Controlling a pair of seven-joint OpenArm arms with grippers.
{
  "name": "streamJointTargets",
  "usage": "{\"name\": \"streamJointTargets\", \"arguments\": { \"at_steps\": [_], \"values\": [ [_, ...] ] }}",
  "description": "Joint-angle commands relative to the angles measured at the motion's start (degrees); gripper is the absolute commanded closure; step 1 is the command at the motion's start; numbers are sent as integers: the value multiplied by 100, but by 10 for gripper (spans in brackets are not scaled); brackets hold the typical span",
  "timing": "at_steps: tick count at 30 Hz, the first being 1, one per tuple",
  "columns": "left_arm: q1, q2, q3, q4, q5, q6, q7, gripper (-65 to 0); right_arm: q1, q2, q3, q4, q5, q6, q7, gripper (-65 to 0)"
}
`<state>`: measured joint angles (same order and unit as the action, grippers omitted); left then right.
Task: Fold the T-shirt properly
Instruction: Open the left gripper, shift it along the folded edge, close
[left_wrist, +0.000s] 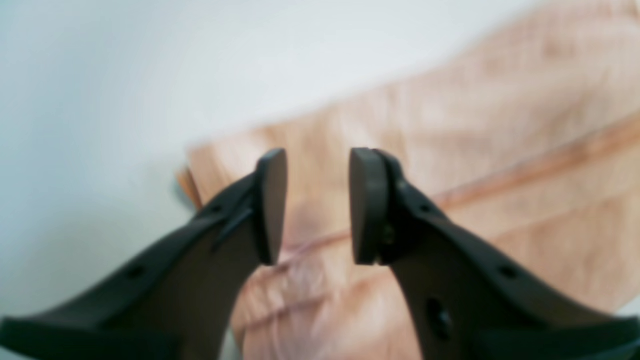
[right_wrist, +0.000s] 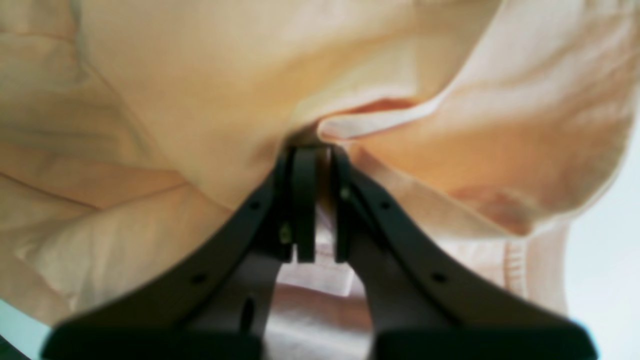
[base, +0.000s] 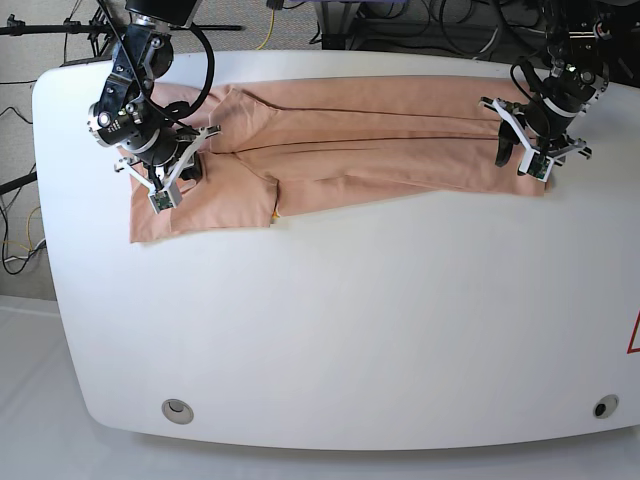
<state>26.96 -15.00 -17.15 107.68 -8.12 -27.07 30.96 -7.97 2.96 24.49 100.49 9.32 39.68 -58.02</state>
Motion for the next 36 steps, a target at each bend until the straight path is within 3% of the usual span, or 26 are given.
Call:
{"name": "streamJointTargets", "arguments": {
  "at_steps": [1, 9, 13, 15, 19, 23, 29, 36],
  "values": [
    [-113, -22, -135, 60, -48, 69, 91, -257, 68, 12, -140, 134, -240, 32, 101, -46],
    [-232, 47, -76, -68, -87, 68, 296, -274, 58, -47, -314, 158, -533, 32, 170, -49],
    [-208, 75, 98, -104, -62, 52, 182, -248, 40, -78, -417, 75, -632, 32, 247, -46],
    [-225, 87, 182, -166, -45, 61, 69, -218, 51, -88, -425, 43, -628, 32, 275, -46],
    [-274, 98, 334, -340, -28, 69, -274, -91, 87, -96, -411, -87, -571, 32, 344, -44],
    [-433, 32, 290, -742, -11, 109, -514, -33, 364, -48, -363, -655, -437, 32, 444, -41],
    [-538, 21, 231, -1101, -5, 140, -544, -40, 647, 125, -347, -1150, -89, 32, 521, -41],
    [-650, -47, 241, -1436, -36, 189, -453, -45, 744, 540, -399, -1261, 294, 32, 411, -38]
  ]
}}
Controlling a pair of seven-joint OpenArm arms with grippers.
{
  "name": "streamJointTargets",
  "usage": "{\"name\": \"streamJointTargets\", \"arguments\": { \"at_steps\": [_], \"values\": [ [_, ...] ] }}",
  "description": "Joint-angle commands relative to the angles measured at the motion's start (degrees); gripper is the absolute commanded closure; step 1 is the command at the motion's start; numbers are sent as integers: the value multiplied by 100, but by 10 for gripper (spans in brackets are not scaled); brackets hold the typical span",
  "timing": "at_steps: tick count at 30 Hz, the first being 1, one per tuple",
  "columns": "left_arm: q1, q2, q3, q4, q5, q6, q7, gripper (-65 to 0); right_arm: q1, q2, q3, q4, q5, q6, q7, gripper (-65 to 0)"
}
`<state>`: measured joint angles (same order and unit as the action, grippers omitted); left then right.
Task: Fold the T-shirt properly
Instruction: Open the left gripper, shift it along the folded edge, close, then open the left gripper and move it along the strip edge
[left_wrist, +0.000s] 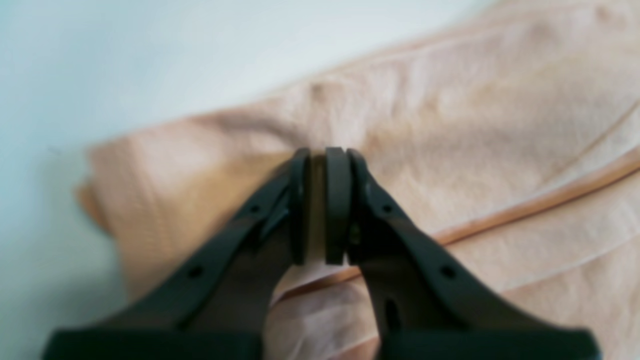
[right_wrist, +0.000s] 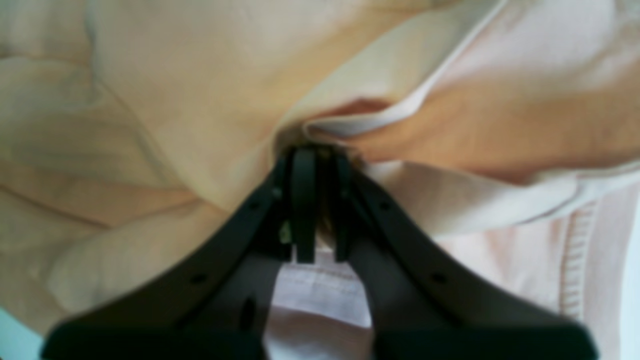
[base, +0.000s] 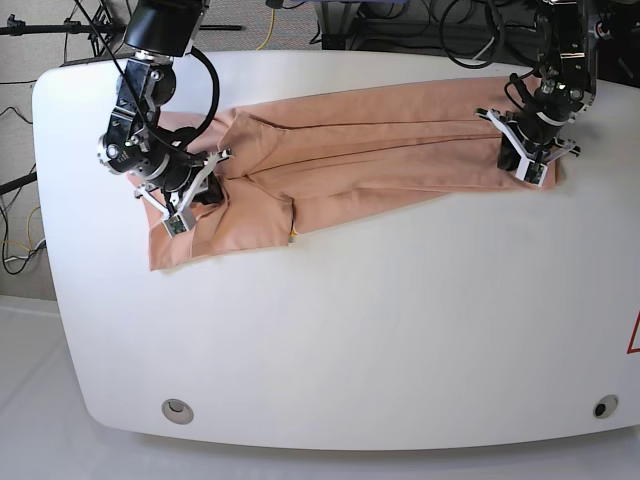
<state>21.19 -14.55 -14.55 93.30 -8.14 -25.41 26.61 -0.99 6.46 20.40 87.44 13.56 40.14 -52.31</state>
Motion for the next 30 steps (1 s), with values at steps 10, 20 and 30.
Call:
{"name": "streamJointTargets", "arguments": {
  "at_steps": [10, 20, 30],
  "values": [
    [-144, -103, -92, 197, -35, -33, 278, -112, -36, 147, 13, 131, -406, -14, -165, -35],
    [-517, -80, -126, 164, 13, -14, 282, -113, -49, 102, -3, 155, -507, -14, -197, -36],
    [-984, -87, -162, -33, 50, -8, 254, -1, 19, 81, -18, 183, -514, -14, -246, -34]
  ]
}}
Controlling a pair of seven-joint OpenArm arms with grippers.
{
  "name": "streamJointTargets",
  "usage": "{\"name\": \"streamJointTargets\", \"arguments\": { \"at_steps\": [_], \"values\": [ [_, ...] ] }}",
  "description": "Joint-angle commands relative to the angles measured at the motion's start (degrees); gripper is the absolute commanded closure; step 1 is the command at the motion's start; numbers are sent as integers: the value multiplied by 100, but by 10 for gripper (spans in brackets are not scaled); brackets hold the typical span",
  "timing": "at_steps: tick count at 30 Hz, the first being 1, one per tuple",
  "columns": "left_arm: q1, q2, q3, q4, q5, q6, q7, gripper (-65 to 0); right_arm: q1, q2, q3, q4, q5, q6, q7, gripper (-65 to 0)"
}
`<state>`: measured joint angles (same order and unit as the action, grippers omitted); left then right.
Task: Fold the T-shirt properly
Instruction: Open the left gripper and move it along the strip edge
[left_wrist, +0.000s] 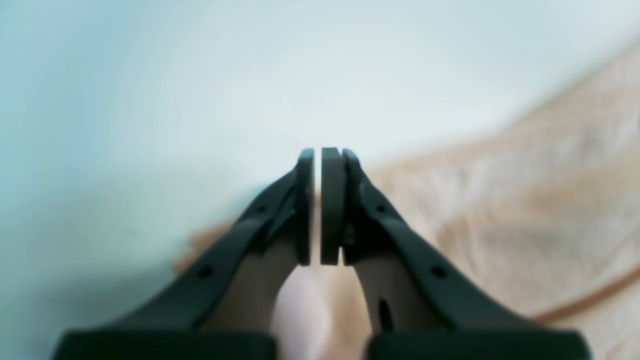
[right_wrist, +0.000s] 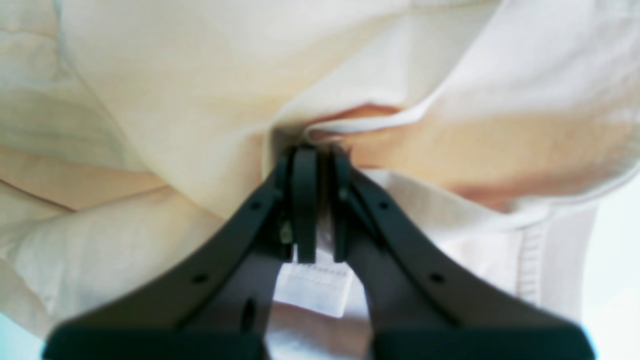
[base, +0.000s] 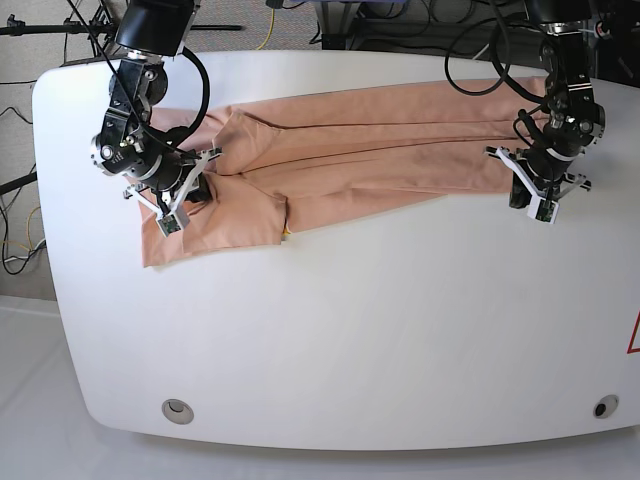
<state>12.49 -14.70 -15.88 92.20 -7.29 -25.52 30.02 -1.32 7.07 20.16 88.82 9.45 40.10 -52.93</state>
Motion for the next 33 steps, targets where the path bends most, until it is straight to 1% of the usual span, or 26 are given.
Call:
{"name": "streamJointTargets", "arguments": {
  "at_steps": [1, 9, 15, 21, 25, 29, 33],
  "values": [
    [-164, -75, -30, 87, -33, -1, -77, -6, 63, 13, 8, 48, -103, -10, -191, -34],
    [-440, -94, 87, 155, -29, 55, 5, -51, 224, -43, -6, 101, -53, -10, -250, -37],
    [-398, -99, 177, 73, -16, 72, -52, -35, 344, -4, -51, 100, -54, -10, -308, -39],
    [-332, -103, 152, 93, -24, 88, -30, -46, 318, 8, -59, 151, -57, -10, -341, -39],
    [-348, -102, 102, 192, -58, 72, 30, -79, 234, -20, -26, 170, -42, -10, -323, -39],
    [-317, -114, 38, 252, -92, 67, 147, -160, 213, -17, -23, 177, -47, -10, -335, -39],
    [-299, -122, -95, 359, -153, 60, 363, -226, 200, -17, -27, 196, -54, -10, -342, -39]
  ]
}}
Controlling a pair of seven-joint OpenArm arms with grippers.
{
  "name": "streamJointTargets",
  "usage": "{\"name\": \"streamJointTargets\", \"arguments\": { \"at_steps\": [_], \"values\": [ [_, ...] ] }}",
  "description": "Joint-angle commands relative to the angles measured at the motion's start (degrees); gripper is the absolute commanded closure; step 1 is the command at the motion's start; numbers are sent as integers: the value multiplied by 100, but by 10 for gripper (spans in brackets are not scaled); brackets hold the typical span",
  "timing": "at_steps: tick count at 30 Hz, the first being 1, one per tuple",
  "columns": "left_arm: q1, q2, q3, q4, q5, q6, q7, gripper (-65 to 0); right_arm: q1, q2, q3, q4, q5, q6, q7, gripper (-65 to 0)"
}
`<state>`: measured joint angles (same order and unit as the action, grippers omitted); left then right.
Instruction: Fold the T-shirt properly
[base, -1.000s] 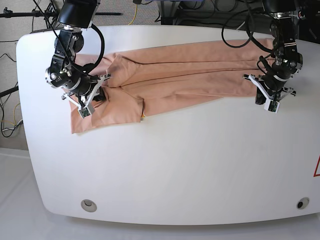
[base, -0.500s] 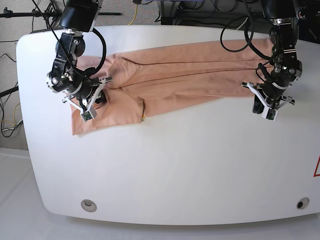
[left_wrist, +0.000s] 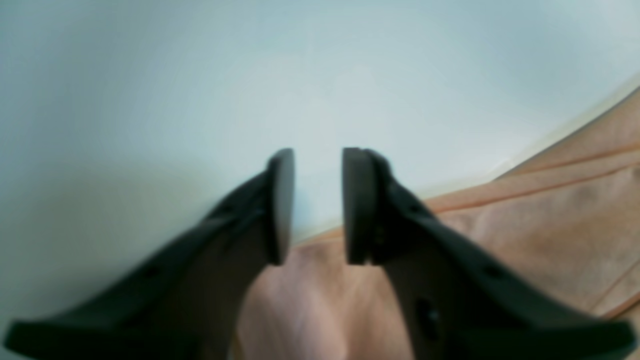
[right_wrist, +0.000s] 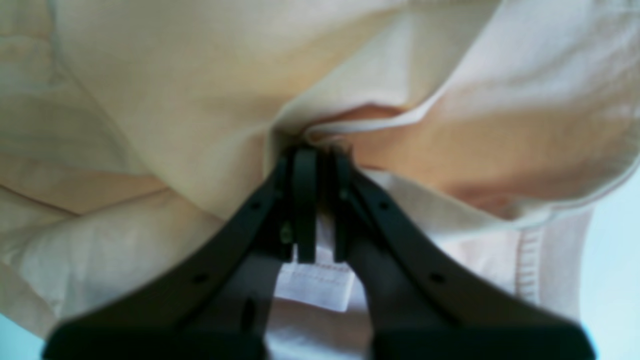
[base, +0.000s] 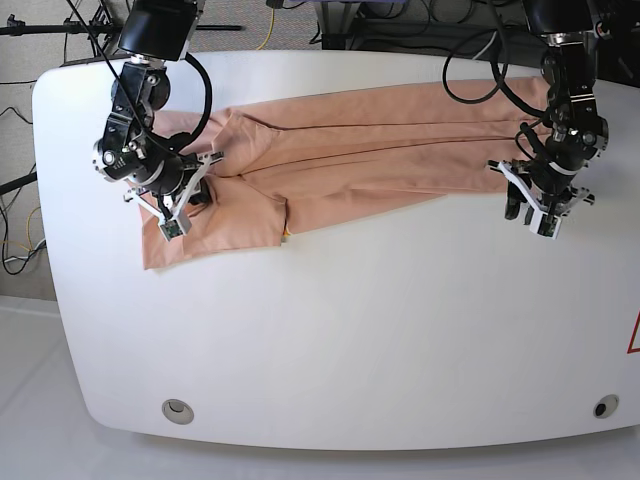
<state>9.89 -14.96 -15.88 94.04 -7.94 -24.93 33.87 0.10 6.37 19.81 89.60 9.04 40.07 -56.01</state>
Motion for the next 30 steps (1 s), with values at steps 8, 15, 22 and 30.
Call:
{"name": "streamJointTargets", "arguments": {
  "at_steps": [8, 15, 22, 30],
  "values": [
    [-19, -123, -888, 400, -598, -94, 858, -206, 121, 28, 14, 82, -17, -7, -35, -36],
    [114, -112, -1395, 386, -945, -123, 1053, -203, 140, 15, -8, 51, -18, -7, -39, -28],
    [131, -129, -1353, 86, -1008, -132, 931, -198, 159, 10, -27, 36, -18, -7, -45, -24],
    [-23, -165, -1062, -540, -880, -204, 599, -186, 148, 8, -56, 47, -61, -7, -58, -25]
  ]
}}
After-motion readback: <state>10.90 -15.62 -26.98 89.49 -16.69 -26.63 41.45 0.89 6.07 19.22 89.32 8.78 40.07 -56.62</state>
